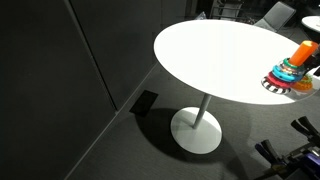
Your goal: Put the circular object on the orange object
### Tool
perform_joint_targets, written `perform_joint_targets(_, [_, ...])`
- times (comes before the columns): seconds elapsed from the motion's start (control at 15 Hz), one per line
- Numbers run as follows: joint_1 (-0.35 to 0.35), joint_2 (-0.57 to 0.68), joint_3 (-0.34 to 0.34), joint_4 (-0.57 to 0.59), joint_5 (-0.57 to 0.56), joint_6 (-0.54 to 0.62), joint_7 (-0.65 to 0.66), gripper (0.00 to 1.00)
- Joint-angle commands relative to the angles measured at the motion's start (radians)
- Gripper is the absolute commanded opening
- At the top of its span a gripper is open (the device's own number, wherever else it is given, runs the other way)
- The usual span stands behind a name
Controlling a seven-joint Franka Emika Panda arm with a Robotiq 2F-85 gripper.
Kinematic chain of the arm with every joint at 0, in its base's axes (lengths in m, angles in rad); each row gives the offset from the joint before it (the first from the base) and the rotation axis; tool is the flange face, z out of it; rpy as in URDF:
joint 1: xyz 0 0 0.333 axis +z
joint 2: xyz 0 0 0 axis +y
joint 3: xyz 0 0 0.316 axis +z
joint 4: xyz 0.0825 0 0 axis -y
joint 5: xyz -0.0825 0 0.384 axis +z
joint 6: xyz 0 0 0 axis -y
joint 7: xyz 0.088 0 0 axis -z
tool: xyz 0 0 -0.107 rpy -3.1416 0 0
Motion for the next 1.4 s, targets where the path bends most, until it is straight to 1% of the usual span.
perform_joint_targets(0.0, [-0.009, 0.004, 0.016, -0.003, 0.03, 0.038, -0.04, 1.0])
perform_joint_targets(0.33, [-0.011, 0.009, 0.024, -0.005, 0.035, 0.066, -0.049, 1.0])
perform_joint_targets(1.33, [-0.027, 0.043, 0.023, -0.001, 0.033, 0.088, -0.056, 1.0])
